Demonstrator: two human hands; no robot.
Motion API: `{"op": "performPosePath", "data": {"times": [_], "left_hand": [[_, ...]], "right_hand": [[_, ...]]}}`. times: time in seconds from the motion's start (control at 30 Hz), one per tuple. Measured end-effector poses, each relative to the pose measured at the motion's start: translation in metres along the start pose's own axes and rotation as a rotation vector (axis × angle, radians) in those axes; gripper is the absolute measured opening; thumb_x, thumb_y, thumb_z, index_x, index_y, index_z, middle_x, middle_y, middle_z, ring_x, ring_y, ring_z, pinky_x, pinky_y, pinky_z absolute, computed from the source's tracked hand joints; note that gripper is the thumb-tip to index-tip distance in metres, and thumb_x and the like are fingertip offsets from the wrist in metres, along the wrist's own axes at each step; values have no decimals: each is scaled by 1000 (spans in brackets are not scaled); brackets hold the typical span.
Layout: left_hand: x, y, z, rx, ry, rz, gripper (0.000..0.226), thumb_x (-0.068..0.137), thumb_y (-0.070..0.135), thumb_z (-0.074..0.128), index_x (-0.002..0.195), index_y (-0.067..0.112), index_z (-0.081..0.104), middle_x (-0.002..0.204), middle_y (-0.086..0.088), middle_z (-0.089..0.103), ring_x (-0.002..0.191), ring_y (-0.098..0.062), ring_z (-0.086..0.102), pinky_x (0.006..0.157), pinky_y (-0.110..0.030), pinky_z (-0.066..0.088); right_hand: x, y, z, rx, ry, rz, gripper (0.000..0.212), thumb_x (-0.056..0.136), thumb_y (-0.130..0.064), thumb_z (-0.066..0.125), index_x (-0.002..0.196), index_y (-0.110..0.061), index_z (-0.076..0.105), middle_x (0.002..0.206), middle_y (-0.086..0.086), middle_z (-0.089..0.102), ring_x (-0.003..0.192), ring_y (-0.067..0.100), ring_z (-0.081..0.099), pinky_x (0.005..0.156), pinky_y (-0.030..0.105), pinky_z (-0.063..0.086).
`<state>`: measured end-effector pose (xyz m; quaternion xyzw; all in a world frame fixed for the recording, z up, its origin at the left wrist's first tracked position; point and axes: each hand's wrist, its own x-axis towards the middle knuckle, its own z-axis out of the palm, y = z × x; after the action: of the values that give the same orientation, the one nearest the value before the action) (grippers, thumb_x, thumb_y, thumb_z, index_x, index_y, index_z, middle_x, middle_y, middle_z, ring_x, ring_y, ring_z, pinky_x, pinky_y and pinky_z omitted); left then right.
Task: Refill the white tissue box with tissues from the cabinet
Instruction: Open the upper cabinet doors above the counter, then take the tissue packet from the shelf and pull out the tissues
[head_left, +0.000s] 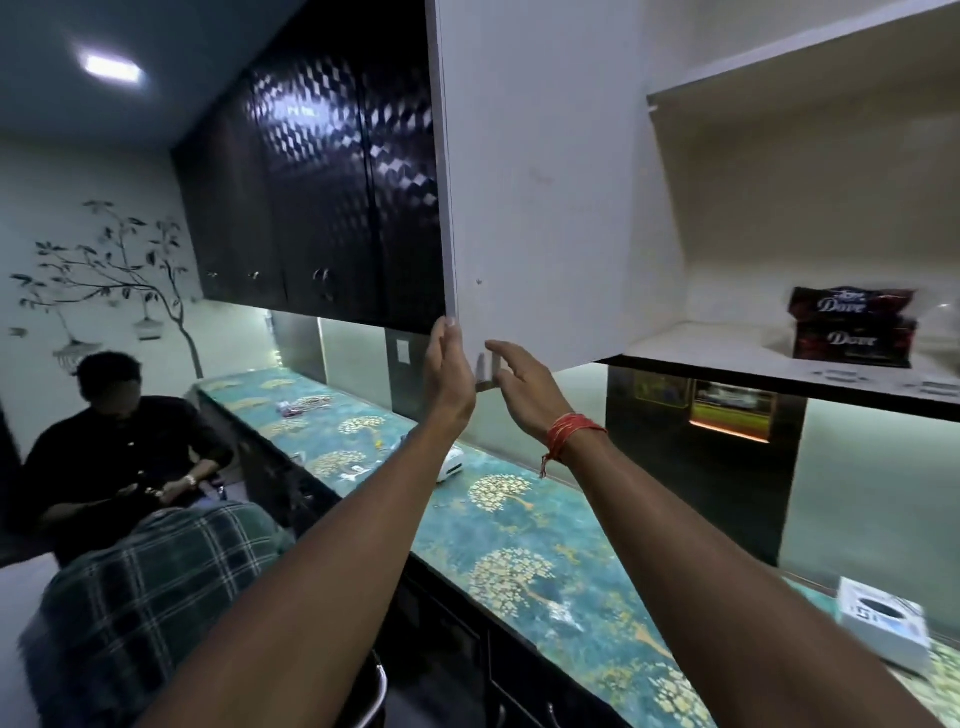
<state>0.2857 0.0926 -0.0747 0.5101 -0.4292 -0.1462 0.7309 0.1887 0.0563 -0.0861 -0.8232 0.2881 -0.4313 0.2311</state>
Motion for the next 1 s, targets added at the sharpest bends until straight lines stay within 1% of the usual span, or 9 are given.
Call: {"op": "performPosePath", "data": {"times": [0.17, 0.3, 0.37, 0.47, 0.53, 0.63, 0.77, 0.93, 1.0], "left_hand": [[24, -10, -14, 4, -35, -12, 58, 104, 49, 24, 151, 17, 36, 150, -10, 48, 135, -28, 48, 105, -32, 41], [28, -14, -15, 117, -29, 49, 62, 102, 54, 25, 151, 19, 37, 154, -8, 43, 139, -26, 44, 116, -45, 36], [25, -14, -12, 211, 2, 141, 58, 101, 50, 30, 147, 16, 43, 154, -7, 41, 139, -23, 43, 114, -35, 36], [12, -4, 0, 318, 91, 326, 43, 100, 37, 43, 134, 14, 57, 144, -5, 50, 129, -19, 49, 97, -22, 38], [2, 5, 17, 322, 97, 401, 35, 99, 29, 49, 129, 16, 61, 138, -3, 56, 125, -17, 51, 93, -21, 41], [-8, 20, 59, 186, -72, 310, 32, 99, 26, 50, 126, 16, 62, 128, -4, 65, 116, -18, 59, 98, -36, 52], [-35, 43, 130, 12, -317, 166, 33, 98, 28, 50, 128, 19, 59, 122, -3, 67, 113, -21, 63, 97, -44, 54], [-91, 66, 203, -123, -580, 160, 36, 101, 30, 46, 134, 20, 54, 128, -2, 62, 116, -18, 59, 97, -39, 53], [-109, 72, 222, -167, -641, 158, 35, 102, 28, 45, 134, 19, 55, 122, 1, 61, 111, -14, 59, 88, -30, 54]], "right_hand": [[20, 4, 15, -1, -39, 67, 48, 98, -12, 38, 146, -12, 38, 155, 9, 39, 142, 25, 36, 116, 36, 26], [28, 10, 15, 36, -4, 104, 48, 99, -16, 38, 147, -15, 37, 156, 8, 37, 141, 26, 37, 116, 41, 30], [28, 12, 10, 57, 45, 104, 47, 97, -14, 42, 144, -15, 42, 152, 8, 43, 137, 26, 43, 113, 41, 35], [23, 14, -6, 101, 208, 109, 36, 94, -16, 50, 129, -14, 57, 133, 8, 60, 113, 20, 59, 96, 31, 48], [13, 14, -25, 131, 332, 119, 29, 92, -18, 56, 121, -13, 62, 119, 4, 66, 98, 13, 60, 81, 19, 48], [-8, 13, -68, 124, 492, 133, 28, 89, -16, 60, 116, -11, 64, 102, -1, 66, 90, 11, 61, 74, 19, 50], [-42, 15, -146, 55, 670, 201, 35, 84, -18, 63, 118, -13, 62, 105, 4, 69, 94, 17, 65, 80, 28, 55], [-92, 15, -239, -99, 881, 294, 47, 82, -22, 65, 128, -15, 56, 115, 7, 65, 103, 18, 61, 92, 34, 53], [-109, 15, -262, -165, 935, 337, 56, 83, -24, 66, 136, -16, 49, 131, 8, 58, 116, 20, 56, 102, 37, 47]]}}
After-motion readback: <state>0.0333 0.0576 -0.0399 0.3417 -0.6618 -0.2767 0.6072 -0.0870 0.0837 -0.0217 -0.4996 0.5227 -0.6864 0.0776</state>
